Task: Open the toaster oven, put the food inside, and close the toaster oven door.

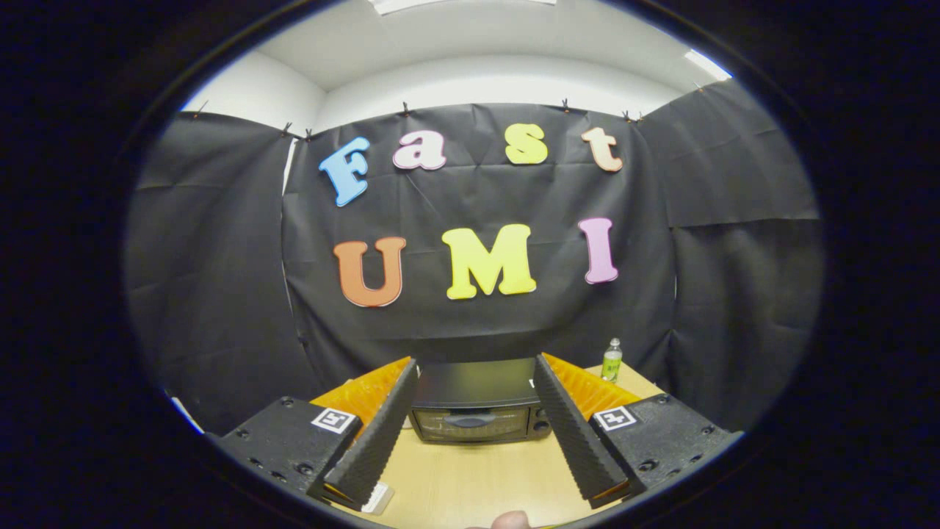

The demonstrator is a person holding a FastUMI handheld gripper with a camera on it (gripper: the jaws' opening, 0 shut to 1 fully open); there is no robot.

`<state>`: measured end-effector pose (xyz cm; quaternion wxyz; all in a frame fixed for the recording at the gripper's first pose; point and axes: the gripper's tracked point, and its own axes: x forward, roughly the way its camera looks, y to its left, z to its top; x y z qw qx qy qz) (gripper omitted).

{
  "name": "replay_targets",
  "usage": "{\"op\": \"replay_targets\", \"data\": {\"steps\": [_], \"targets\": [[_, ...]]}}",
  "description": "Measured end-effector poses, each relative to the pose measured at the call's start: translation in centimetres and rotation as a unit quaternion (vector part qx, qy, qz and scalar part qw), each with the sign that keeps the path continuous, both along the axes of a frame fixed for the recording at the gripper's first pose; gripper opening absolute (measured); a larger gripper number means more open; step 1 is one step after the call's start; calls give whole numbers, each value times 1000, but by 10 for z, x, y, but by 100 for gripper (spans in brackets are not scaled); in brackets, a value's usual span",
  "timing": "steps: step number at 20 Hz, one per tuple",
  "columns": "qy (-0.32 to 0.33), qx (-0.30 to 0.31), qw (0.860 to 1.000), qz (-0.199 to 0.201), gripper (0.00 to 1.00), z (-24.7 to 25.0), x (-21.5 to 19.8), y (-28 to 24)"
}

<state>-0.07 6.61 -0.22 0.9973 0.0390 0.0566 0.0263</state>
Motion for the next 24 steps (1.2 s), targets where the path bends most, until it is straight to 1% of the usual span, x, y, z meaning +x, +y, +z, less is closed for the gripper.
{"op": "replay_targets", "data": {"steps": [15, 24], "targets": [[8, 7, 1000, 1, 100, -7, 1, 3], [12, 10, 1000, 12, 100, -10, 6, 11]]}}
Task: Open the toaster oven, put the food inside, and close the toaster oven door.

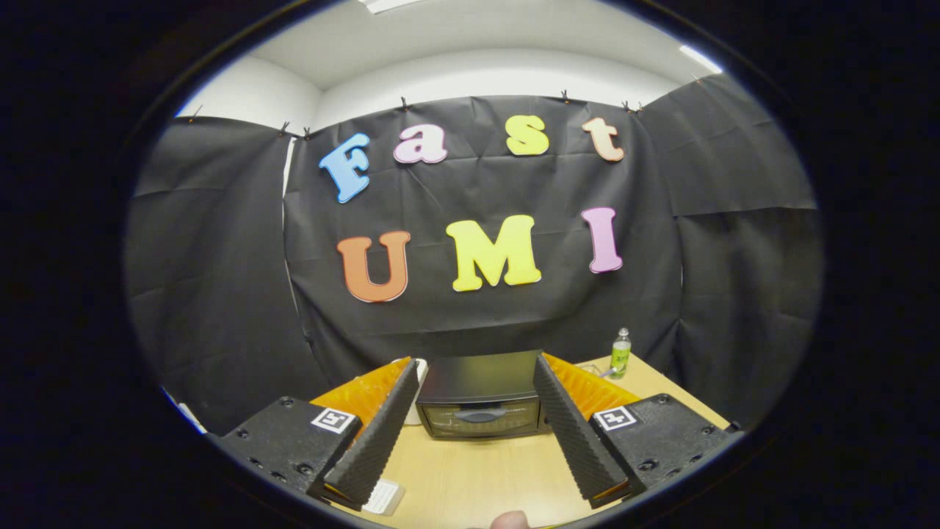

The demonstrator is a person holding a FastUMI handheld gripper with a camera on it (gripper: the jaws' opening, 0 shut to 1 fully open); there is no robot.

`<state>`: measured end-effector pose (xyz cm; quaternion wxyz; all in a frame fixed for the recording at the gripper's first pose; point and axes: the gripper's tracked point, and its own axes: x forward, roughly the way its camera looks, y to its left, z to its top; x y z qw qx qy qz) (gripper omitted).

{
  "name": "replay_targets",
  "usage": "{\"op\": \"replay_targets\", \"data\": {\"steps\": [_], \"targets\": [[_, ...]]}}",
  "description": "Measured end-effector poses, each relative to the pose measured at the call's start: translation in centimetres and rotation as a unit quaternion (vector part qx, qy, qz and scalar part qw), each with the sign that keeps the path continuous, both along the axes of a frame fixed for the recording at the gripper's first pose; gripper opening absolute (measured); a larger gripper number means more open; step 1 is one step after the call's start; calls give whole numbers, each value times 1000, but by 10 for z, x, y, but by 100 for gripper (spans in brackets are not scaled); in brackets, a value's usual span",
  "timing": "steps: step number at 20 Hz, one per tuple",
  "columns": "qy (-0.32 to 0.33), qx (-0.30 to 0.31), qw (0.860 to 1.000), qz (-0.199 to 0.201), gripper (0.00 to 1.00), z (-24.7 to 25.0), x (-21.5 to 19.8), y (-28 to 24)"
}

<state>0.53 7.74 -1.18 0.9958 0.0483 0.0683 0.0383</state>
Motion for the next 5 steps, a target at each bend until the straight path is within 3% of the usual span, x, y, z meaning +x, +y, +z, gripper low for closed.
{"op": "replay_targets", "data": {"steps": [5], "targets": [[-18, -16, 1000, 6, 100, 7, 1, 7]]}}
